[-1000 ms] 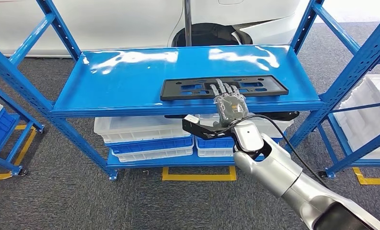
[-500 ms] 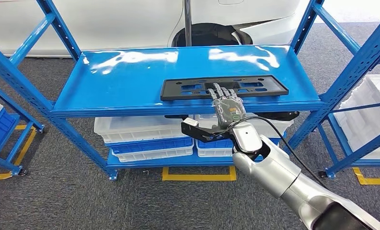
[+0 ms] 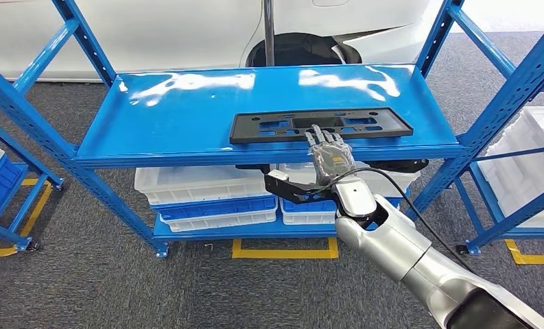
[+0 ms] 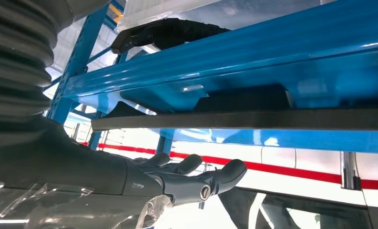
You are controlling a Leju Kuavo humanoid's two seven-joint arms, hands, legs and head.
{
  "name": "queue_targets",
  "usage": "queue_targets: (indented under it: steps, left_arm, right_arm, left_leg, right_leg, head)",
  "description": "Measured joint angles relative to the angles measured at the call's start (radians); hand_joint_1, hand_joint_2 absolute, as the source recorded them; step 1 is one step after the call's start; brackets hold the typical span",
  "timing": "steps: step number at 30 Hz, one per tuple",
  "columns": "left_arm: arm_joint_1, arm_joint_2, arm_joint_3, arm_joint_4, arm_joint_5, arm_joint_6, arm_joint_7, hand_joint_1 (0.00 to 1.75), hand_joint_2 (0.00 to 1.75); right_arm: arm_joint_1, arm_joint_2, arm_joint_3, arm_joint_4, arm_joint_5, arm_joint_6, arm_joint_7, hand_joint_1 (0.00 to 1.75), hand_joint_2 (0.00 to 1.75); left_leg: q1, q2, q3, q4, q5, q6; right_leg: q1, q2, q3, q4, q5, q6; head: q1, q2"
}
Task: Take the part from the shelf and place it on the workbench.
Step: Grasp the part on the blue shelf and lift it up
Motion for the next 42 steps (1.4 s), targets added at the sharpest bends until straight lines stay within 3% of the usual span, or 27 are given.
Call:
queue_targets:
  steps: [16,21,24,26,29,30,31,33,34,36,39,41,42]
  left_arm:
    - [0.001,0.000,-0.005,0.001,-0.018,0.000,-0.001,0.00,0.00]
    - [0.001,0.001,-0.010,0.002,-0.017,0.000,-0.001,0.00,0.00]
    - [0.000,0.001,-0.015,0.003,-0.018,0.000,-0.001,0.00,0.00]
    - [-0.001,0.000,-0.016,0.003,-0.018,0.000,-0.001,0.00,0.00]
    - [-0.002,0.000,-0.018,0.003,-0.024,-0.001,-0.001,0.00,0.00]
    - [-0.001,0.000,-0.018,0.003,-0.026,-0.001,-0.001,0.00,0.00]
    - [-0.001,0.000,-0.019,0.003,-0.028,-0.002,-0.002,0.00,0.00]
    - [0.000,0.000,-0.020,0.003,-0.031,-0.003,-0.004,0.00,0.00]
    - [-0.001,0.001,-0.020,0.004,-0.030,-0.003,-0.004,0.00,0.00]
    - [-0.003,0.003,-0.020,0.005,-0.029,-0.003,-0.005,0.00,0.00]
    - [-0.002,0.003,-0.021,0.006,-0.028,-0.003,-0.005,0.00,0.00]
    - [-0.003,0.003,-0.021,0.006,-0.028,-0.003,-0.005,0.00,0.00]
    - [-0.003,0.003,-0.021,0.006,-0.028,-0.003,-0.005,0.00,0.00]
  right_arm:
    - [0.001,-0.001,-0.003,0.011,0.004,-0.032,0.011,0.00,1.75]
    - [0.001,-0.001,-0.006,0.005,0.022,-0.062,0.009,0.00,1.75]
    - [0.000,0.000,-0.014,-0.009,0.034,-0.076,0.008,0.00,1.75]
    - [-0.002,0.000,-0.021,-0.016,0.042,-0.080,0.008,0.00,1.75]
    - [0.004,0.000,-0.023,-0.020,0.045,-0.081,0.008,0.00,1.75]
    - [0.008,0.000,-0.023,-0.020,0.045,-0.081,0.008,0.00,1.75]
    - [0.010,0.000,-0.023,-0.020,0.045,-0.081,0.008,0.00,1.75]
    - [0.012,0.000,-0.023,-0.020,0.046,-0.081,0.007,0.00,1.75]
    - [0.011,0.000,-0.023,-0.021,0.046,-0.080,0.007,0.00,1.75]
    - [0.011,0.001,-0.024,-0.023,0.046,-0.079,0.007,0.00,1.75]
    - [0.014,0.000,-0.025,-0.026,0.046,-0.077,0.009,0.00,1.75]
    - [0.011,-0.001,-0.027,-0.029,0.046,-0.076,0.010,0.00,1.75]
    - [0.011,0.000,-0.027,-0.031,0.046,-0.076,0.009,0.00,1.75]
  left_leg:
    - [-0.001,0.000,-0.002,0.006,-0.001,0.001]
    - [-0.002,0.000,-0.008,0.013,-0.005,0.007]
    - [0.004,0.001,-0.002,-0.002,0.003,0.017]
    - [0.012,0.002,0.007,-0.018,0.011,0.023]
    - [0.017,0.003,0.010,-0.019,0.010,0.023]
    - [0.020,0.002,0.011,-0.019,0.008,0.020]
    - [0.024,0.001,0.013,-0.017,0.005,0.016]
    - [0.035,0.000,0.020,-0.009,-0.008,-0.001]
    - [0.037,0.000,0.020,0.000,-0.016,-0.013]
    - [0.035,0.001,0.016,0.011,-0.028,-0.030]
    - [0.039,0.002,0.016,0.013,-0.034,-0.040]
    - [0.042,-0.007,-0.012,0.075,-0.066,-0.043]
    - [0.040,-0.013,-0.048,0.141,-0.092,-0.042]
  right_leg:
    - [-0.002,0.000,0.000,0.000,0.001,0.001]
    - [-0.003,0.000,-0.001,-0.001,0.003,0.006]
    - [-0.003,0.001,-0.003,0.001,0.001,0.015]
    - [-0.003,0.005,-0.032,0.061,-0.032,0.023]
    - [-0.014,0.007,-0.138,0.255,-0.100,0.038]
    - [-0.019,0.007,-0.160,0.284,-0.096,0.043]
    - [-0.025,0.007,-0.164,0.274,-0.073,0.049]
    - [-0.038,0.001,-0.122,0.156,0.008,0.065]
    - [-0.040,-0.001,-0.097,0.093,0.035,0.069]
    - [-0.040,-0.004,-0.075,0.034,0.046,0.059]
    - [-0.034,0.006,-0.081,0.039,0.034,0.026]
    - [-0.033,0.014,-0.077,0.038,0.031,0.012]
    - [-0.031,0.018,-0.076,0.038,0.029,0.007]
  head:
    - [0.000,0.000]
    - [0.000,0.000]
    - [0.000,0.000]
    - [0.002,0.000]
    - [0.003,0.000]
    - [0.003,0.000]
    - [0.003,0.000]
    - [0.004,0.000]
    - [0.005,0.000]
    - [0.004,0.000]
    - [-0.001,0.000]
    - [-0.002,0.000]
    - [-0.003,0.000]
